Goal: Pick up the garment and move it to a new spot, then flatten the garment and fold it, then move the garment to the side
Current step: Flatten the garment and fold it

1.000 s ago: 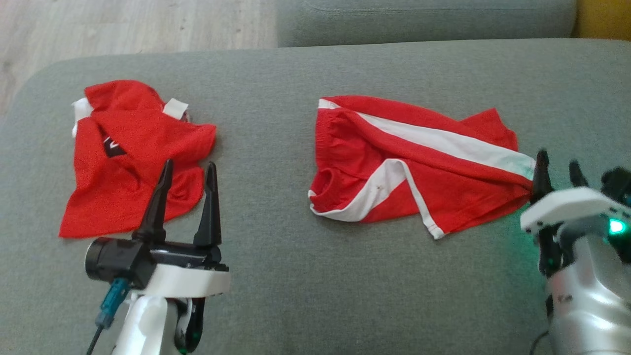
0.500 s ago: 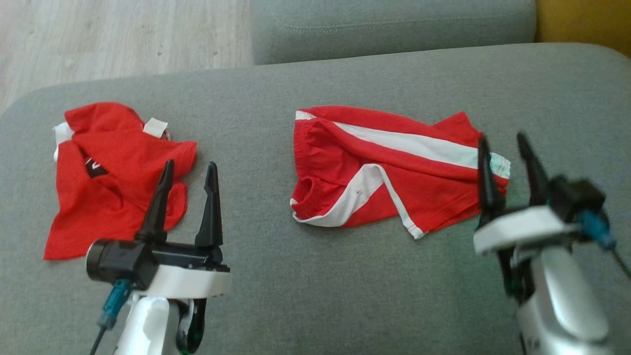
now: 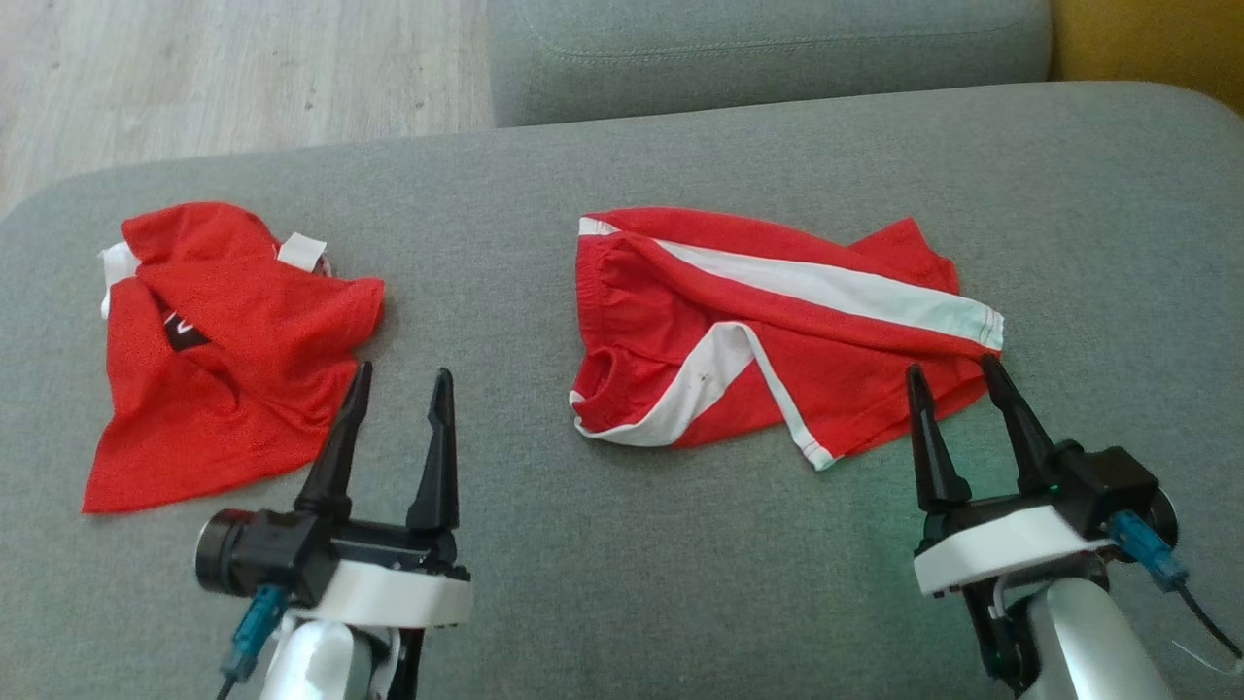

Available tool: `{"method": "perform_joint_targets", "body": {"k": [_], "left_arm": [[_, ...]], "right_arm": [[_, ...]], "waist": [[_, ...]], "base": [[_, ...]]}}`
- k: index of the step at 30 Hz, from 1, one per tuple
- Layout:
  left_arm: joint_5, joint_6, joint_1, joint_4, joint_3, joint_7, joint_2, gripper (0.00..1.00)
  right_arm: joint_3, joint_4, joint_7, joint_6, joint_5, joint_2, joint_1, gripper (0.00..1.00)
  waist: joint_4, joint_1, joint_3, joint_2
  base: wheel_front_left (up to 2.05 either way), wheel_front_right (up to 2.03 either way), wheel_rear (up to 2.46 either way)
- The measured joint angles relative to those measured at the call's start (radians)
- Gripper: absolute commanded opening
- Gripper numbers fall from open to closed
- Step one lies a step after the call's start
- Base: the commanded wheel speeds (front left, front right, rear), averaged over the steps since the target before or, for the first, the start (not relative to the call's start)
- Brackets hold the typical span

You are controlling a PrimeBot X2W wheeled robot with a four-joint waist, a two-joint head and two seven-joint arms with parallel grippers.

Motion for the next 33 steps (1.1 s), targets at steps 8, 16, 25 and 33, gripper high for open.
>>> {"method": "perform_joint_targets", "body": {"k": [8, 16, 25, 33], "left_arm": [[0.0, 0.009, -0.014, 0.015, -0.02, 0.0, 0.0, 1.0], [0.0, 0.009, -0.038, 0.035, -0.031, 0.0, 0.0, 1.0], [-0.001, 0.008, -0.053, 0.041, -0.037, 0.0, 0.0, 1.0], [-0.001, 0.008, -0.06, 0.043, -0.037, 0.0, 0.0, 1.0]], "right_arm": [[0.012, 0.041, 0.007, 0.0, -0.088, 0.0, -0.012, 1.0], [0.077, 0.137, 0.109, 0.0, -0.166, 0.0, -0.04, 1.0], [0.101, 0.189, 0.19, 0.0, -0.233, 0.0, -0.065, 1.0], [0.081, 0.22, 0.207, 0.0, -0.244, 0.0, -0.069, 0.0]], "waist": [[0.017, 0.0001, 0.02, 0.0], [0.048, 0.0001, 0.05, 0.0], [0.074, 0.0001, 0.07, 0.0], [0.076, 0.0001, 0.078, 0.0]], "base": [[0.0, 0.0, 0.0], [0.0, 0.0, 0.0], [0.0, 0.0, 0.0], [0.0, 0.0, 0.0]]}}
